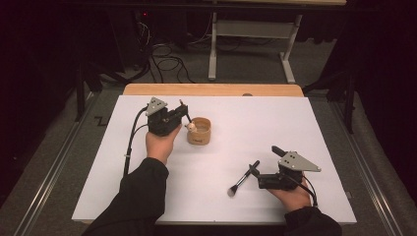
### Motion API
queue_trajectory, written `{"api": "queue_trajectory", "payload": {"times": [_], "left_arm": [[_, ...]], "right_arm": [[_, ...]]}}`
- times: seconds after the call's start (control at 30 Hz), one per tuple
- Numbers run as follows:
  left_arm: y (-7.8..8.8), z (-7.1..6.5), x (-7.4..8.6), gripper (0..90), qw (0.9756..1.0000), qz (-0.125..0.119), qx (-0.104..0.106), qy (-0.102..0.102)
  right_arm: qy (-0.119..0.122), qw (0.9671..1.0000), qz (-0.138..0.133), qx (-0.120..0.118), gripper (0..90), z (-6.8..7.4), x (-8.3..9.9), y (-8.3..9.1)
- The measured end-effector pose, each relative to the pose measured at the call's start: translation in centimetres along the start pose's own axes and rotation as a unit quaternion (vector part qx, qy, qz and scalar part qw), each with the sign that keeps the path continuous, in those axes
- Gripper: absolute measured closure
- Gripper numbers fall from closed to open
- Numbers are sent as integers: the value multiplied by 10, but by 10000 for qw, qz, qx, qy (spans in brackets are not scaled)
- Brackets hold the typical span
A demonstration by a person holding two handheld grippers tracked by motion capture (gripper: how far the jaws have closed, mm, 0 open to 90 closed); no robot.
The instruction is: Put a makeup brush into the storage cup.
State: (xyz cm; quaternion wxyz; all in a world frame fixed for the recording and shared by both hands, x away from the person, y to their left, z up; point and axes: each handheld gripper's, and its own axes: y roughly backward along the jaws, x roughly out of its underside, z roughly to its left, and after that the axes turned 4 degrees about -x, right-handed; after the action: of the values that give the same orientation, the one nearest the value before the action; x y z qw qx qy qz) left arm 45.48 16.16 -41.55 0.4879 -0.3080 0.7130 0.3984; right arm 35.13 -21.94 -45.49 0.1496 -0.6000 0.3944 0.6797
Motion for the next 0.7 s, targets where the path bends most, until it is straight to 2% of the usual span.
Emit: {"api": "queue_trajectory", "payload": {"times": [0.47, 0.53, 0.6, 0.7], "left_arm": [[-2, -1, 3, 808, 9999, 106, 29, -87], [-1, -1, 3, 698, 9999, 76, 55, -110], [0, -2, 3, 560, 9998, 86, -21, -191], [2, 0, 2, 432, 9997, 123, -105, -198]], "right_arm": [[43, 10000, 57, -25, 3, 0, 1, -1], [60, 10000, 24, -52, 3, 0, 1, -1], [57, 10000, 35, -61, 3, 0, 1, -2], [44, 10000, 61, -46, 3, 1, 1, -2]]}}
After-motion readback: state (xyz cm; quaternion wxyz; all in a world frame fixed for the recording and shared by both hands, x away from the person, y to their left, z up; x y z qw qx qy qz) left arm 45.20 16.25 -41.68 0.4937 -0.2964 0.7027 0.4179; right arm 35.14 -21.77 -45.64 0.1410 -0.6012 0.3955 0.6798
